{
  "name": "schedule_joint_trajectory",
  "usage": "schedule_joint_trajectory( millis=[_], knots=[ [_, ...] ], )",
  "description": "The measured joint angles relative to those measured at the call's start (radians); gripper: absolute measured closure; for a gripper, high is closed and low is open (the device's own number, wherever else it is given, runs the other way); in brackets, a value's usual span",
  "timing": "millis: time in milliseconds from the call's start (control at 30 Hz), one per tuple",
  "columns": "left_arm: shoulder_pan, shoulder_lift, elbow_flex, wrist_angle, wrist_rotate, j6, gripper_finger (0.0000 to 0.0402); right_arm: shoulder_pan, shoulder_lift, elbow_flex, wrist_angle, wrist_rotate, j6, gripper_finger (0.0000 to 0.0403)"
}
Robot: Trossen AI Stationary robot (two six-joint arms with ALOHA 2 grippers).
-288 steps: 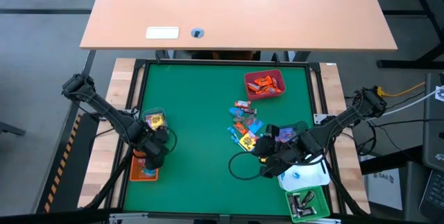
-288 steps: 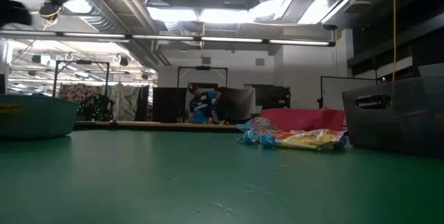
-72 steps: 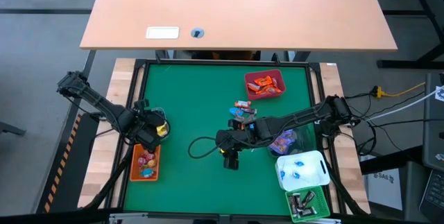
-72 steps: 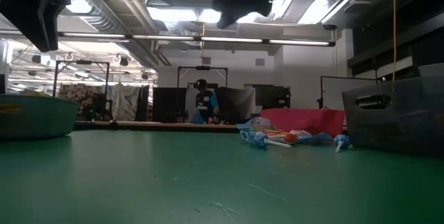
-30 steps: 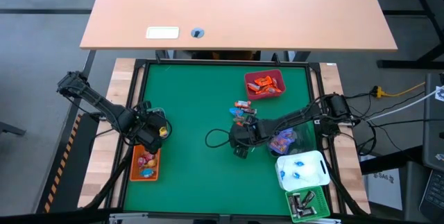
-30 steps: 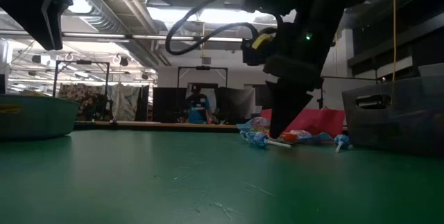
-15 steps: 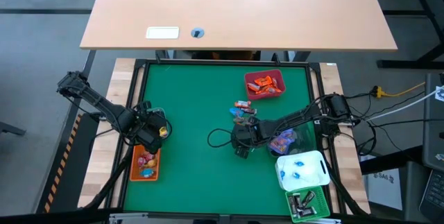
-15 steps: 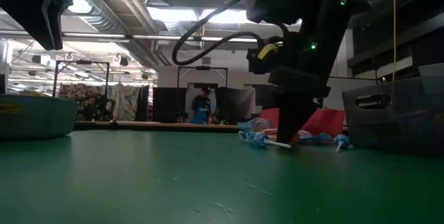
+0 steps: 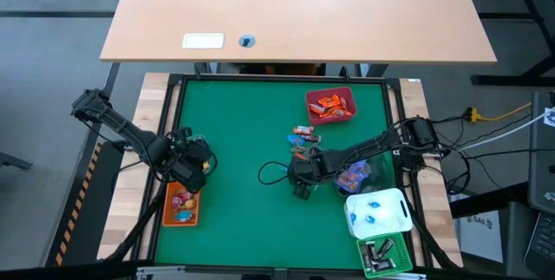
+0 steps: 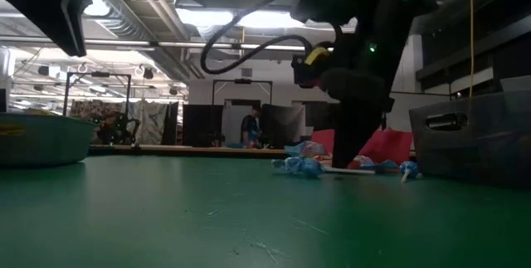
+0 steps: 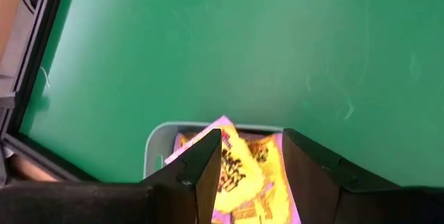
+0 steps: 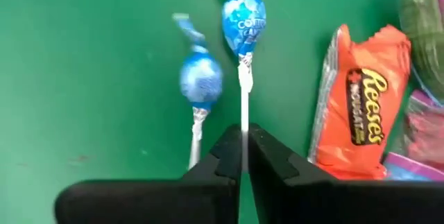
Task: Sort candy
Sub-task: Put the blue candy into the white bin
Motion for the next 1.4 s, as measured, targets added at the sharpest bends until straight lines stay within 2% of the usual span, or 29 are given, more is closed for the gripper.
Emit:
schedule_joint_trajectory(
  millis=[200, 367, 467, 667, 933, 1167, 1400],
  knots=[
    [0.000, 0.000, 0.000, 0.070, -0.017, 0.034, 0.0260, 0.002, 0.000, 0.063, -0.061, -0.043, -0.073, 0.0396],
    [0.000, 0.000, 0.000, 0.168, -0.027, 0.071, 0.0260, 0.003, 0.000, 0.168, -0.234, -0.048, -0.106, 0.0399],
    [0.000, 0.000, 0.000, 0.238, -0.057, 0.107, 0.0260, 0.011, 0.000, 0.243, -0.338, -0.106, -0.135, 0.0398],
    [0.000, 0.000, 0.000, 0.368, -0.094, 0.209, 0.0260, 0.071, 0.000, 0.368, -0.493, -0.189, -0.181, 0.0400],
    [0.000, 0.000, 0.000, 0.621, -0.118, 0.379, 0.0261, 0.175, 0.000, 0.485, -0.718, -0.198, -0.181, 0.0401],
    [0.000, 0.016, 0.000, 0.801, -0.119, 0.565, 0.0261, 0.274, -0.007, 0.486, -0.836, -0.198, -0.098, 0.0399],
    [0.011, 0.094, 0.000, 0.827, -0.118, 0.610, 0.0261, 0.400, -0.012, 0.486, -1.009, -0.198, 0.138, 0.0399]
  ],
)
